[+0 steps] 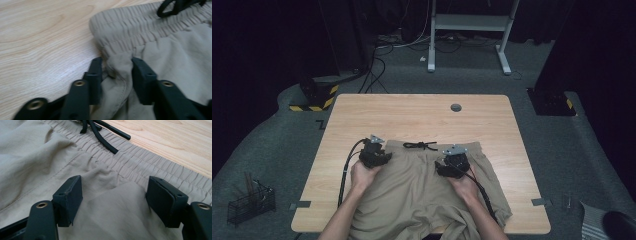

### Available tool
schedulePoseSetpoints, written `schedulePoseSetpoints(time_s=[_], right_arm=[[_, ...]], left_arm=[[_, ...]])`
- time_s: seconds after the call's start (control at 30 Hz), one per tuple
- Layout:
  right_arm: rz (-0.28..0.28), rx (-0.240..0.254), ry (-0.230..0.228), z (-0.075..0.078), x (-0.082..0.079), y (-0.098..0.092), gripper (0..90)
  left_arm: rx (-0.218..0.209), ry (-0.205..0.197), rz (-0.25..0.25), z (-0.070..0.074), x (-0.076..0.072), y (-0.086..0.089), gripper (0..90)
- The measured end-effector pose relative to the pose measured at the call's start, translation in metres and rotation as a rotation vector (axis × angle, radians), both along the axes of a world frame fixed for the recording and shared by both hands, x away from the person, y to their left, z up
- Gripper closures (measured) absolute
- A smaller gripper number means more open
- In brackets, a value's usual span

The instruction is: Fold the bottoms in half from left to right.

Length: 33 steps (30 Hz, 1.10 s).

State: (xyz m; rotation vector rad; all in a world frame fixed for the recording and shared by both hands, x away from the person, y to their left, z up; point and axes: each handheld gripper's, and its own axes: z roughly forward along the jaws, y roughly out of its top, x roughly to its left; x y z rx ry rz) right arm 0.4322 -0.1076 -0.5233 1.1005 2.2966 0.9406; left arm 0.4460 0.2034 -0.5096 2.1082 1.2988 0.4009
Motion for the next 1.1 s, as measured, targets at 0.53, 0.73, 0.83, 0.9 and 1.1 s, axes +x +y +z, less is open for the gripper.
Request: schedulePoseSetpoints(time_s=[0.53,0.73,0.83,0.9,1.1], right_arm=[[-0.005,0.006,0.004,0.000,0.001,0.000,29.2],[-0.004,0.010,0.006,0.000,0.003,0.004,30.3],[0.004,0.011,0.008,0.000,0.005,0.009,30.6],[0.009,0.012,0.008,0.000,0.007,0.013,31.0],[0.032,0.011,0.008,0.000,0.015,0.030,31.7]], left_arm=[[-0.202,-0.067,-0.106,0.044,-0.011,0.008,86.0],[-0.281,-0.116,-0.158,0.068,-0.014,-0.001,86.3],[-0.321,-0.130,-0.179,0.079,-0.015,-0.006,86.4],[-0.332,-0.137,-0.190,0.083,-0.014,-0.009,86.4],[-0.390,-0.138,-0.198,0.088,-0.006,-0.019,86.4]])
